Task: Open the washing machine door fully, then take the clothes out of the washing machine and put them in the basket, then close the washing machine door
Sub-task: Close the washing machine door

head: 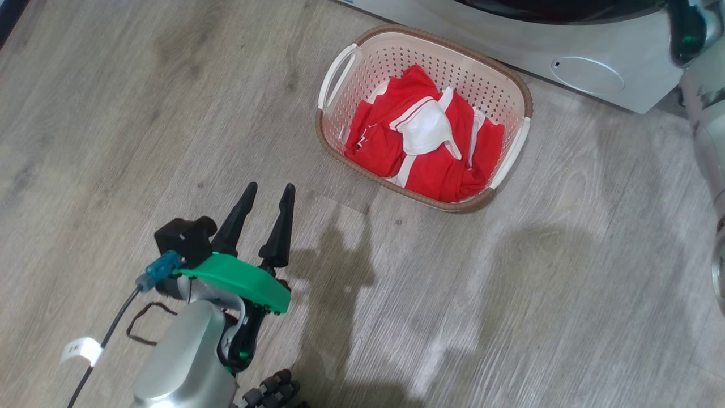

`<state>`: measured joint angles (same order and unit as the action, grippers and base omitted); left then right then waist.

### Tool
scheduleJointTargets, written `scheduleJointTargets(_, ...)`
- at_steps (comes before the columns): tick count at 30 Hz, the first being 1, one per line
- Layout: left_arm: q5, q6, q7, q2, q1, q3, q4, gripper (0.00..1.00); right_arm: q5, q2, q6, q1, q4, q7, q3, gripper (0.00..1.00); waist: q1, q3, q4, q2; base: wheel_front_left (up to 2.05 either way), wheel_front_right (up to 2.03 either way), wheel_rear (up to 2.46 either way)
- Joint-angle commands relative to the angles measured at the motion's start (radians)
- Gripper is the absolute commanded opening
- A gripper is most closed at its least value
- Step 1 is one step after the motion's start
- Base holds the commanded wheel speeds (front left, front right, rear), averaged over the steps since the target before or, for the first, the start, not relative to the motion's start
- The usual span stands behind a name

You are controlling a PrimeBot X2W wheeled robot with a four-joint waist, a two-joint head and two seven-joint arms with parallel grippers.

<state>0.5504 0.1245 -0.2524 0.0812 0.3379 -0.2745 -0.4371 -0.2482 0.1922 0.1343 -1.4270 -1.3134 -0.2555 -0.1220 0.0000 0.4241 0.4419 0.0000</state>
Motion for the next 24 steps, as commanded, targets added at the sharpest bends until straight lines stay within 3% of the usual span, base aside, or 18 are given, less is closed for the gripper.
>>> scheduleJointTargets(1, 0.008, 0.006, -0.009, 0.017, 0.023, 0.028, 0.020, 1.00, 0.012, 0.009, -0.004, -0.060, 0.028, -0.006, 0.027, 0.00, 0.0000, 0.002, 0.001, 0.0000, 0.00, 0.00, 0.00)
scheduleJointTargets(11, 0.010, 0.006, -0.009, 0.017, 0.030, 0.034, 0.016, 1.00, 0.103, 0.007, -0.004, -0.071, 0.024, -0.006, 0.144, 0.00, 0.0000, 0.005, -0.001, 0.0000, 0.00, 0.00, 0.00)
scheduleJointTargets(17, 0.005, 0.006, -0.009, 0.022, 0.015, 0.048, 0.010, 1.00, 0.139, -0.044, -0.004, 0.008, 0.057, -0.006, 0.152, 0.00, 0.0000, -0.043, -0.013, 0.0000, 0.00, 0.00, 0.00)
scheduleJointTargets(24, -0.020, 0.006, -0.009, 0.055, -0.016, 0.084, 0.012, 1.00, 0.104, -0.099, -0.004, 0.168, 0.156, -0.006, 0.112, 0.00, 0.0000, -0.146, -0.048, 0.0000, 0.00, 0.00, 0.00)
